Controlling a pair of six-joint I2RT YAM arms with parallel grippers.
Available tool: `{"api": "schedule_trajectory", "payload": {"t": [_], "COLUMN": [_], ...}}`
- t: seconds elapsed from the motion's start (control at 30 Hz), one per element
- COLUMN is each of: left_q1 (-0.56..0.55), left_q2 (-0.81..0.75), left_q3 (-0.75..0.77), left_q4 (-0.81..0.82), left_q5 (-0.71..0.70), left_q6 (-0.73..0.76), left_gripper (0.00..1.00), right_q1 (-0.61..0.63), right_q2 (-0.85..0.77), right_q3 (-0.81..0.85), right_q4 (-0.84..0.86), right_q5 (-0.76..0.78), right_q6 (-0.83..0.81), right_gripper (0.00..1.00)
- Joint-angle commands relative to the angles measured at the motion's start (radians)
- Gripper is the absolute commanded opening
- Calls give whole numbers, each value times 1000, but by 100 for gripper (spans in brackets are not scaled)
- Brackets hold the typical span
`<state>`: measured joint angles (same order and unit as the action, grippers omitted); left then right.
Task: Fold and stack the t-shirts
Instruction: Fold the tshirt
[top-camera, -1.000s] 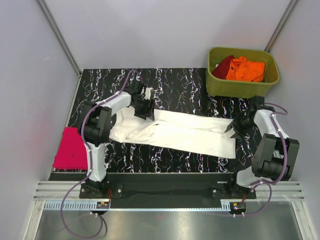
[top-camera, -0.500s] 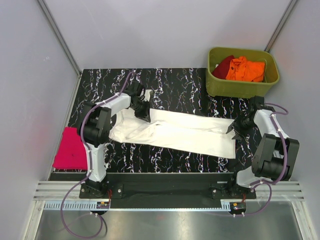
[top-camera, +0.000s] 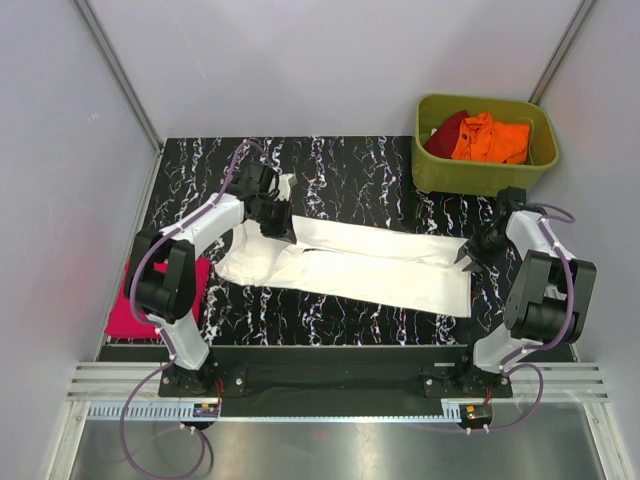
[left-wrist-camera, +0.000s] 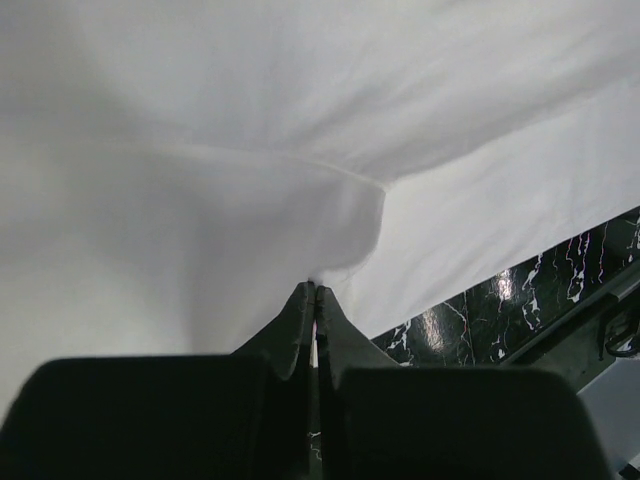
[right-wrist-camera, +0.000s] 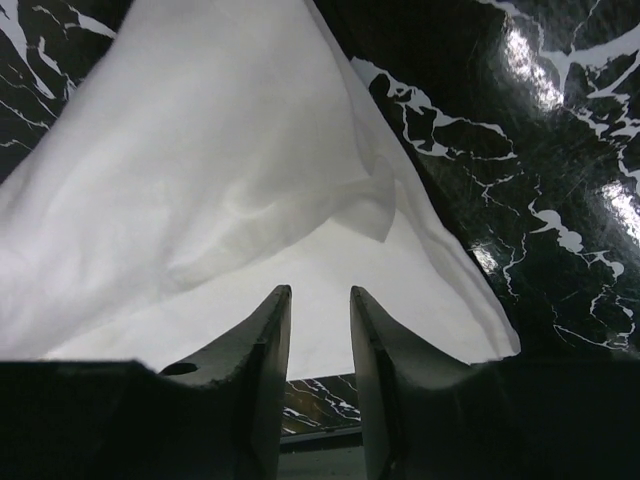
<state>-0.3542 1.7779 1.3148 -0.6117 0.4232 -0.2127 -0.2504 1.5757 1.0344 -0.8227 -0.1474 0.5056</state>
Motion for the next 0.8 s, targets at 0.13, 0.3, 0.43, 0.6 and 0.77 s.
{"api": "schedule_trajectory", "payload": {"t": [0.13, 0.3, 0.43, 0.6, 0.77], "left_q1": [-2, -5, -5, -5, -5], "left_q2": [-84, -106, -97, -52, -32], "left_q3": [-97, -157, -170, -125, -81], "left_q4": [-17, -13, -34, -28, -34], "left_q5": [60, 39, 19, 45, 57], "left_q6": [-11, -17, 1, -5, -1], "left_gripper": [0, 0, 0, 0, 20], "right_q1": [3, 3, 3, 3, 2], "right_q2": [7, 38, 78, 69, 86], "right_q3": [75, 93, 69, -7, -27], "right_q4": [37, 43, 48, 74, 83], "right_q5": [58, 58, 65, 89, 170], "right_q6": [37, 51, 45, 42, 27], "right_gripper": [38, 36, 36, 27, 13]}}
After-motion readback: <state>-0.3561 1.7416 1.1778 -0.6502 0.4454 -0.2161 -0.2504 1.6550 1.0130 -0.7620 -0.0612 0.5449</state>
